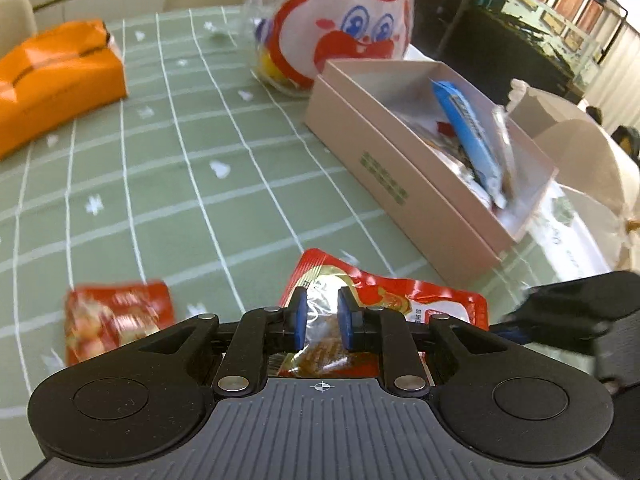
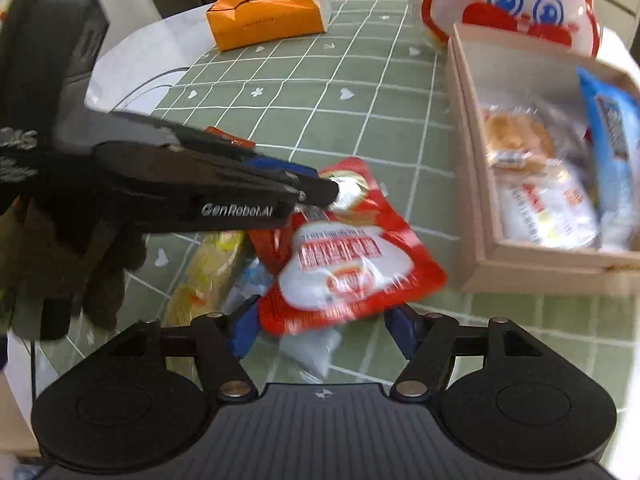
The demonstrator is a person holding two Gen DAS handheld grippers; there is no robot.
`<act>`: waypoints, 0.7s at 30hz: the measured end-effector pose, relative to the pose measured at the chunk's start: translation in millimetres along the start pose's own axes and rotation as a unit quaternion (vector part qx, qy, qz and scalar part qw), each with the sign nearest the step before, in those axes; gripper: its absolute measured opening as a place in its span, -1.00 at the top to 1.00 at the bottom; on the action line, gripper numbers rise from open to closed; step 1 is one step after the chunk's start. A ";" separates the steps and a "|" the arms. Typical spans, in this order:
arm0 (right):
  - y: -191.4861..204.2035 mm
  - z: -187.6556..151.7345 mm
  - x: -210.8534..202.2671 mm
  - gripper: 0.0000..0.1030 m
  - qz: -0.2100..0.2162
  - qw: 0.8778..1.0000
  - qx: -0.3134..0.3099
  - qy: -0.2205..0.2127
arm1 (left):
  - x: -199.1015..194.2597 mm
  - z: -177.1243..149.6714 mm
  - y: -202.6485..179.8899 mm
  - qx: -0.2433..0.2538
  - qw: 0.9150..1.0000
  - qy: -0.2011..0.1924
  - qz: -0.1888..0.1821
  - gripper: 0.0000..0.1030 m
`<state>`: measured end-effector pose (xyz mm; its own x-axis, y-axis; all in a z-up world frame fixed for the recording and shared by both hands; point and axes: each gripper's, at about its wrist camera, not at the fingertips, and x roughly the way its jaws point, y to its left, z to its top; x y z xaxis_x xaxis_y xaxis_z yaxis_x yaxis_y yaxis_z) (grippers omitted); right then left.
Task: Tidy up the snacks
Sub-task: 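Grasp the large red snack bag with the left gripper while the right grasps the blue-white candy bag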
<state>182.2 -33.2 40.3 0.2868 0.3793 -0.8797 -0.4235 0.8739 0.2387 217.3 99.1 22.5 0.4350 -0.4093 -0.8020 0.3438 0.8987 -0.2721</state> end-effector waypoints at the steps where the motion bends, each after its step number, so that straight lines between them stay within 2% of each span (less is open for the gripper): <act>1: 1.0 -3.0 -2.0 -0.27 0.001 1.000 0.001 -0.005 | -2.1 -3.7 -3.2 -0.002 1.000 0.003 -0.004 0.61; 3: 1.7 -9.2 -6.4 -0.04 0.015 1.000 0.000 -0.001 | -5.8 -13.5 -13.4 -0.003 1.000 0.005 -0.008 0.61; 9: -14.7 -45.0 -31.6 0.11 0.017 1.000 -0.019 0.017 | -8.3 -41.9 -49.2 -0.030 0.999 0.000 -0.028 0.61; 11: -25.3 -59.2 -44.3 0.17 0.017 0.999 -0.034 0.021 | -9.4 -50.0 -59.0 -0.050 0.998 -0.006 -0.024 0.61; 13: -37.4 -69.9 -54.3 0.19 0.010 0.998 -0.051 0.024 | -13.6 -57.3 -67.1 -0.077 0.997 -0.017 -0.002 0.61; 17: -64.9 -86.9 -75.9 0.19 -0.008 0.997 -0.076 0.014 | -24.0 -71.1 -80.4 -0.149 0.987 -0.027 0.051 0.62; 21: -92.7 -100.2 -89.4 0.19 -0.043 0.994 -0.101 -0.008 | -31.7 -78.9 -91.9 -0.187 0.978 -0.038 0.086 0.61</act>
<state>109.7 -178.7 55.6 0.3428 0.3132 -0.8857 -0.5607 0.8246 0.0746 106.2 41.9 31.0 0.5252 -0.2442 -0.8152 -0.0632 0.9441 -0.3235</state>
